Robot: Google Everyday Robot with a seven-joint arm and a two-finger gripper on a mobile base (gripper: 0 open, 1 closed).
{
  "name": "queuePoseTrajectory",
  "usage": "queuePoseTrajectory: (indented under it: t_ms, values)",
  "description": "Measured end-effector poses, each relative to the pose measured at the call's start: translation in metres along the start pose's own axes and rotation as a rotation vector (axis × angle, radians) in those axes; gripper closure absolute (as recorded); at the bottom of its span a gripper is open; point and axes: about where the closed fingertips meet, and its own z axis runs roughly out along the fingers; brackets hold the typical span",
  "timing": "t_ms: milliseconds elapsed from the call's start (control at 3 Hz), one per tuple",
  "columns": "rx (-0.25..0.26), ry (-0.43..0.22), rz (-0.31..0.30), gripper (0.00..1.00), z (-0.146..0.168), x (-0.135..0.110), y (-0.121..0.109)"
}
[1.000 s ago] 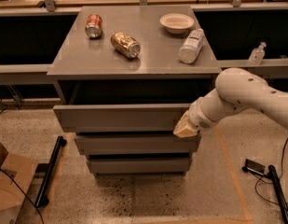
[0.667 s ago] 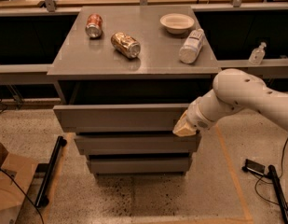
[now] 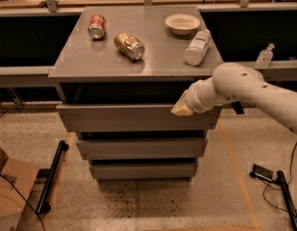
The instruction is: Close top drawer
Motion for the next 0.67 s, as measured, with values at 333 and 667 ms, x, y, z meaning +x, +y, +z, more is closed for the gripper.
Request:
queuePoseTrajectory:
  t_ms: [333, 667]
  values:
    - [0.0, 0.0, 0.0, 1.0, -0.001, 0.0, 0.001]
    - [0.038, -0.056, -0.026, 1.0, 0.003, -0.019, -0.026]
